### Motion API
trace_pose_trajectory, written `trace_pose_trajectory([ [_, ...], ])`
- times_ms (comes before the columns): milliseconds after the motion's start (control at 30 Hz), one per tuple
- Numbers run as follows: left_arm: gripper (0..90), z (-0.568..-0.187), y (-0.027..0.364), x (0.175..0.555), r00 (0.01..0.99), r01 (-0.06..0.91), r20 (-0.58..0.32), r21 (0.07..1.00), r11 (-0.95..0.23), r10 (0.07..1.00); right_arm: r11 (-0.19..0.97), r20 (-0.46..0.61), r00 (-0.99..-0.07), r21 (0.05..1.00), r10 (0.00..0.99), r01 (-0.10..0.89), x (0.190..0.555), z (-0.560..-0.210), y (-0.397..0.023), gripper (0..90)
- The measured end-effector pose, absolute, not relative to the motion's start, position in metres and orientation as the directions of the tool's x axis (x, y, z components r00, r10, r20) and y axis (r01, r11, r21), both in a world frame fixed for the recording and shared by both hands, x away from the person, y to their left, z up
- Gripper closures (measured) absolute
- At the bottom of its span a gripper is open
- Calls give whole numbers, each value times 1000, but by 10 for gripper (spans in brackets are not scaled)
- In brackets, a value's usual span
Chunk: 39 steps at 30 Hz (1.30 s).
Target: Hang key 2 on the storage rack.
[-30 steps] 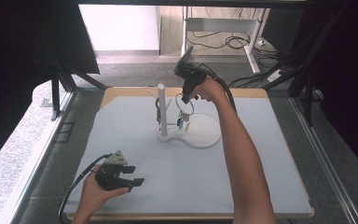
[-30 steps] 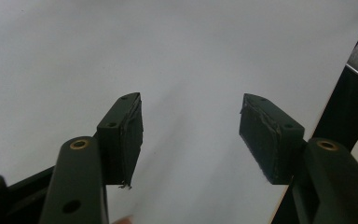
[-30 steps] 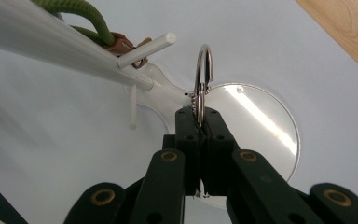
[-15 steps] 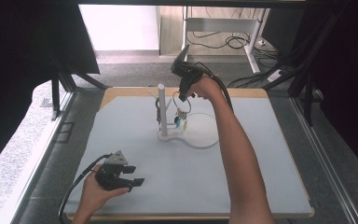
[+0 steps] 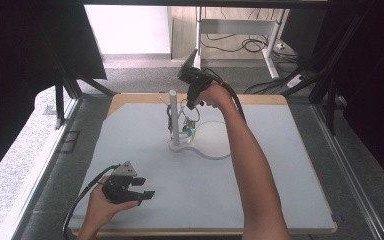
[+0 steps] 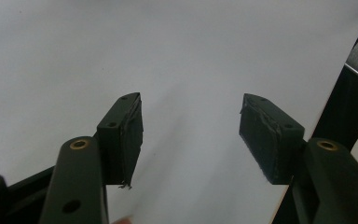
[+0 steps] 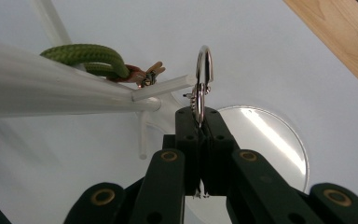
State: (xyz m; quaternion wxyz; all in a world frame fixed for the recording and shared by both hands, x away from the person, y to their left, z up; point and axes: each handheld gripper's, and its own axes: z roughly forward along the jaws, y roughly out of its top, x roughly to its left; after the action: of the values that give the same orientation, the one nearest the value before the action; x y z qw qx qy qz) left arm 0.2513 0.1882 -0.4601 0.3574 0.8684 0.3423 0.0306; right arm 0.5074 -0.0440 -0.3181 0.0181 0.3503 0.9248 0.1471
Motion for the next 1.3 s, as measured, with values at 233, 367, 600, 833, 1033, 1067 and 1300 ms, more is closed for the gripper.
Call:
trace_pose_trajectory([
  [233,401,-460,186,251,762,577,-195,637,-511,618,726,75,-769,285,634,626,498,-325,-38,870],
  [367,401,-459,186,251,765,574,-192,637,-515,614,730,80,-773,283,629,623,494,-329,-38,870],
  [600,401,-459,184,251,766,572,-188,634,-520,614,727,84,-774,290,628,622,487,-333,-38,869],
  [833,401,-458,184,250,768,568,-182,638,-520,615,724,95,-775,300,625,621,483,-338,-40,868],
  [1033,401,-459,183,250,769,567,-183,637,-522,613,718,120,-772,303,624,627,481,-346,-38,866],
  [1067,401,-459,183,251,770,565,-181,637,-523,612,717,127,-775,313,619,623,481,-347,-38,866],
  [1300,401,-459,183,251,770,567,-180,634,-526,612,709,144,-770,313,622,632,479,-351,-42,793],
])
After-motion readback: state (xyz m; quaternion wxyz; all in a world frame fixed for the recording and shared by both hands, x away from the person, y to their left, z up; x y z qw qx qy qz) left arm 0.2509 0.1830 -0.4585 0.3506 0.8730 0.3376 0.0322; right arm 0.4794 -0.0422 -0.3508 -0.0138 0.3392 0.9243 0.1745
